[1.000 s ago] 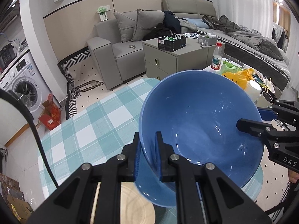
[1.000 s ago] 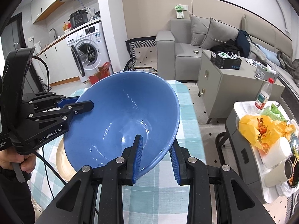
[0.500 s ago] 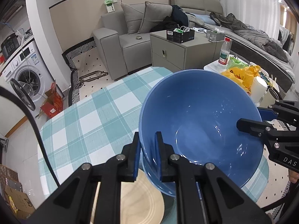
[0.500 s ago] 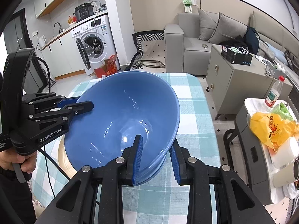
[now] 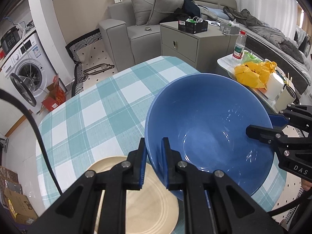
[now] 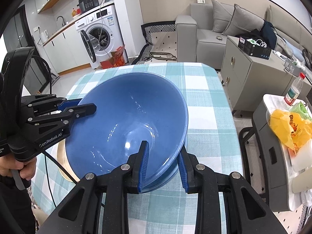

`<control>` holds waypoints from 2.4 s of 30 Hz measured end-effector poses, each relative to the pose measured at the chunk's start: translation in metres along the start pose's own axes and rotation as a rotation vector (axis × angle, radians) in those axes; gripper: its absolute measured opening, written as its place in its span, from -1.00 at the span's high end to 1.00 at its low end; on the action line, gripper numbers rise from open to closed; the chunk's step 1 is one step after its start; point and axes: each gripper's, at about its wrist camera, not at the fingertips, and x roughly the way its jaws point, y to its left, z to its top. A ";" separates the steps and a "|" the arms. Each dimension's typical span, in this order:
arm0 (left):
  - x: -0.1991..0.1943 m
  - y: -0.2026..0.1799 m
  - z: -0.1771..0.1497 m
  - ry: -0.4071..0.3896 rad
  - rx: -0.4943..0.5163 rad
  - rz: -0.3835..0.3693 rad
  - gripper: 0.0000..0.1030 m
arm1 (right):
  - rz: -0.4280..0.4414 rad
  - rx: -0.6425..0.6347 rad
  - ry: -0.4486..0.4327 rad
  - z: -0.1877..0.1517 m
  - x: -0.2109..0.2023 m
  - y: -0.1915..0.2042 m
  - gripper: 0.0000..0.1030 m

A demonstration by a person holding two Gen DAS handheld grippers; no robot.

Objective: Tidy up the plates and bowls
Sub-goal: 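Lower the held blue bowl into the stacked blue bowls with both grippers, then open both grippers and release the bowl onto the stack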

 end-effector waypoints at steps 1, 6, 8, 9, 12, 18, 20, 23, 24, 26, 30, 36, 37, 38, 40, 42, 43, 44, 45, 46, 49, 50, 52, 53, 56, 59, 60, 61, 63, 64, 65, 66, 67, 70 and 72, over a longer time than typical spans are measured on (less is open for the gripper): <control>0.002 0.001 -0.002 0.005 -0.001 0.001 0.77 | 0.002 0.001 0.005 -0.001 0.002 0.001 0.43; 0.012 0.005 -0.010 0.026 -0.006 -0.001 0.77 | 0.014 0.001 0.028 -0.005 0.014 0.002 0.43; 0.015 0.006 -0.013 0.031 -0.005 -0.004 0.77 | 0.009 0.000 0.032 -0.005 0.017 0.002 0.43; 0.017 0.005 -0.014 0.034 -0.004 -0.004 0.77 | 0.007 0.000 0.033 -0.006 0.018 0.003 0.43; 0.019 0.004 -0.017 0.039 -0.002 -0.007 0.77 | 0.000 -0.001 0.036 -0.007 0.022 0.002 0.43; 0.021 0.000 -0.019 0.043 0.013 0.011 0.77 | -0.009 -0.006 0.034 -0.009 0.024 0.003 0.43; 0.021 0.000 -0.019 0.046 0.015 0.012 0.77 | -0.017 -0.014 0.031 -0.010 0.024 0.005 0.43; 0.023 -0.001 -0.021 0.054 0.018 0.013 0.77 | -0.043 -0.036 0.026 -0.012 0.025 0.008 0.43; 0.024 -0.001 -0.021 0.056 0.020 0.016 0.77 | -0.055 -0.047 0.024 -0.013 0.025 0.009 0.43; 0.026 -0.002 -0.023 0.062 0.019 0.016 0.77 | -0.077 -0.066 0.020 -0.014 0.026 0.012 0.43; 0.030 -0.003 -0.026 0.072 0.023 0.015 0.75 | -0.114 -0.107 0.009 -0.015 0.027 0.017 0.43; 0.034 -0.003 -0.029 0.079 0.026 0.002 0.73 | -0.146 -0.134 0.001 -0.016 0.028 0.020 0.42; 0.035 -0.003 -0.030 0.083 0.028 -0.004 0.72 | -0.156 -0.142 0.000 -0.016 0.028 0.020 0.40; 0.036 -0.004 -0.031 0.086 0.032 -0.006 0.71 | -0.164 -0.150 0.001 -0.016 0.028 0.021 0.39; 0.037 -0.005 -0.032 0.084 0.039 -0.002 0.70 | -0.167 -0.159 0.002 -0.017 0.029 0.021 0.36; 0.038 -0.005 -0.032 0.086 0.038 -0.003 0.70 | -0.159 -0.154 0.004 -0.017 0.029 0.019 0.36; 0.038 -0.006 -0.032 0.088 0.040 -0.002 0.70 | -0.153 -0.151 0.005 -0.017 0.029 0.018 0.34; 0.038 -0.006 -0.033 0.089 0.042 -0.002 0.70 | -0.148 -0.147 0.006 -0.017 0.029 0.017 0.34; 0.039 -0.006 -0.033 0.089 0.043 -0.003 0.69 | -0.146 -0.143 0.006 -0.017 0.028 0.016 0.32; 0.039 -0.006 -0.033 0.089 0.046 -0.002 0.66 | -0.150 -0.141 0.006 -0.017 0.028 0.015 0.28; 0.039 -0.007 -0.034 0.089 0.050 -0.001 0.62 | -0.149 -0.137 -0.004 -0.017 0.028 0.012 0.18; 0.038 -0.007 -0.034 0.089 0.051 0.001 0.61 | -0.148 -0.134 -0.005 -0.017 0.027 0.010 0.17; 0.038 -0.007 -0.034 0.089 0.053 0.000 0.61 | -0.147 -0.125 -0.010 -0.017 0.027 0.007 0.06; 0.038 -0.007 -0.034 0.088 0.051 -0.002 0.60 | -0.145 -0.119 -0.012 -0.017 0.026 0.006 0.05; 0.038 -0.005 -0.034 0.090 0.039 -0.013 0.59 | -0.136 -0.097 -0.011 -0.017 0.026 -0.001 -0.01; 0.037 -0.004 -0.035 0.092 0.032 -0.018 0.51 | -0.122 -0.070 -0.006 -0.018 0.028 -0.009 -0.17; 0.037 -0.003 -0.036 0.090 0.031 -0.020 0.38 | -0.113 -0.057 -0.009 -0.018 0.027 -0.012 -0.23; 0.035 -0.003 -0.036 0.085 0.028 -0.025 0.24 | -0.105 -0.048 -0.011 -0.019 0.027 -0.013 -0.29; 0.033 -0.001 -0.037 0.076 0.016 -0.035 0.14 | -0.083 -0.029 -0.015 -0.020 0.026 -0.018 -0.37; 0.031 0.000 -0.038 0.073 0.010 -0.035 0.14 | -0.069 -0.018 -0.020 -0.021 0.025 -0.020 -0.38; 0.030 0.002 -0.038 0.069 0.000 -0.037 0.14 | -0.055 -0.006 -0.024 -0.022 0.024 -0.022 -0.39; 0.028 0.004 -0.038 0.065 -0.010 -0.041 0.13 | -0.047 0.001 -0.025 -0.022 0.023 -0.023 -0.42; 0.027 0.007 -0.039 0.060 -0.022 -0.046 0.11 | -0.039 0.011 -0.027 -0.022 0.023 -0.024 -0.44; 0.022 0.014 -0.041 0.040 -0.059 -0.073 0.07 | -0.025 0.018 -0.031 -0.023 0.022 -0.025 -0.50; 0.019 0.018 -0.042 0.033 -0.077 -0.083 0.07 | -0.017 0.024 -0.033 -0.024 0.021 -0.025 -0.55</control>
